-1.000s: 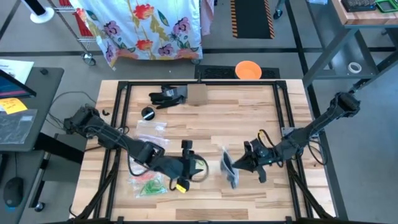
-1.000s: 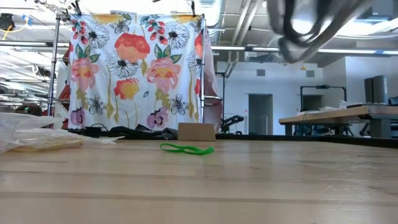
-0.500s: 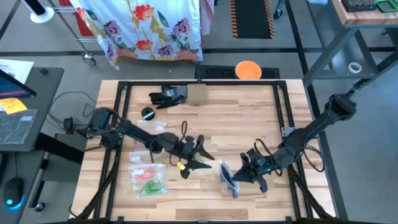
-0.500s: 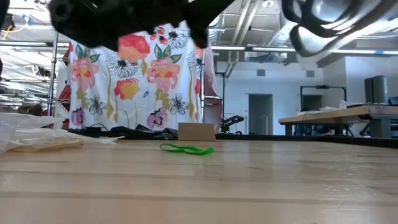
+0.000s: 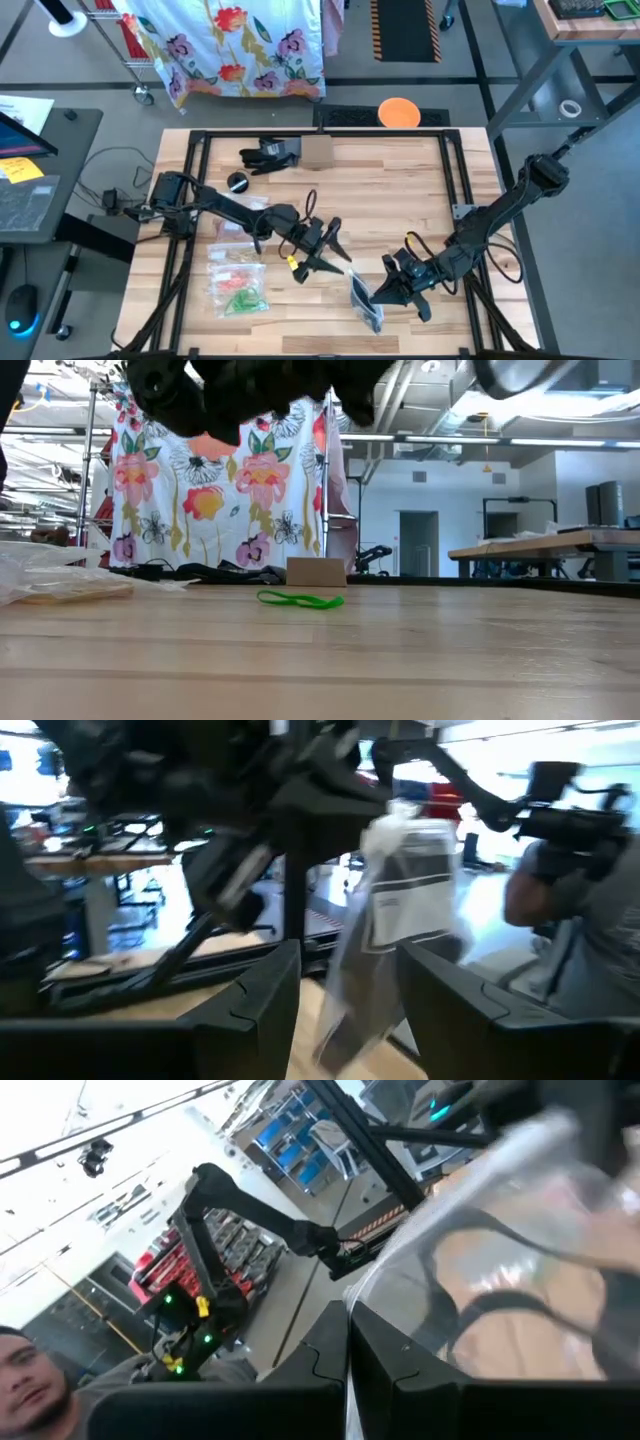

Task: Sort rubber bands
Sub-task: Close the transparent zip bag

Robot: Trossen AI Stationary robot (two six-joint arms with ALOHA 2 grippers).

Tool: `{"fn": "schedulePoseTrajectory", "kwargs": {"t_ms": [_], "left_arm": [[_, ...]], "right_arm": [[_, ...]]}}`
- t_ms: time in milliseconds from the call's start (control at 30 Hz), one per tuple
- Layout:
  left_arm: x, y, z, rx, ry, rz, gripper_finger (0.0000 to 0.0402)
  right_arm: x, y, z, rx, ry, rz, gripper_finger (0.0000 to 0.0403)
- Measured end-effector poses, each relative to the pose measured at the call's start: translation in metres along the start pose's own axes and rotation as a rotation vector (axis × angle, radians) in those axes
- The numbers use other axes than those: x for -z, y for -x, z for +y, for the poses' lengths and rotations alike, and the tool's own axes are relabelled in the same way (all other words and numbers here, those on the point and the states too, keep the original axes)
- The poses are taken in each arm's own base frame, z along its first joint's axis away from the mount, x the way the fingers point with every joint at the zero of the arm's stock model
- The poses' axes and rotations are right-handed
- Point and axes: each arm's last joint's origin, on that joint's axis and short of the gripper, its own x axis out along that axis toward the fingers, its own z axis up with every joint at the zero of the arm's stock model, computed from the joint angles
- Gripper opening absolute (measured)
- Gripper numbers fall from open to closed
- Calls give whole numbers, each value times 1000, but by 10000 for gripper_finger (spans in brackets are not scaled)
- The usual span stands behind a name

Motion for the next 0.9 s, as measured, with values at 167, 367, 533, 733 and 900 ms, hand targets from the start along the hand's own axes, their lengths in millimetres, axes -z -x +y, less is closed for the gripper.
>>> {"fn": "schedulePoseTrajectory", "kwargs": {"t_ms": [167,367,533,733,900], "left_arm": [[-7,-5,0,37,-49,-18,159],[-11,-12,2,76,-58,20,159],[-17,-20,3,101,-79,54,159],[-26,-26,5,133,-96,46,159],[-28,-31,-1,178,-81,66,159]], "right_arm": [[0,0,0,2,-5,2,0],[0,0,0,2,-8,-4,0],[-1,0,-1,6,-11,-8,0],[-1,0,-1,10,-27,-15,0],[-2,0,-1,17,-27,-22,0]]}}
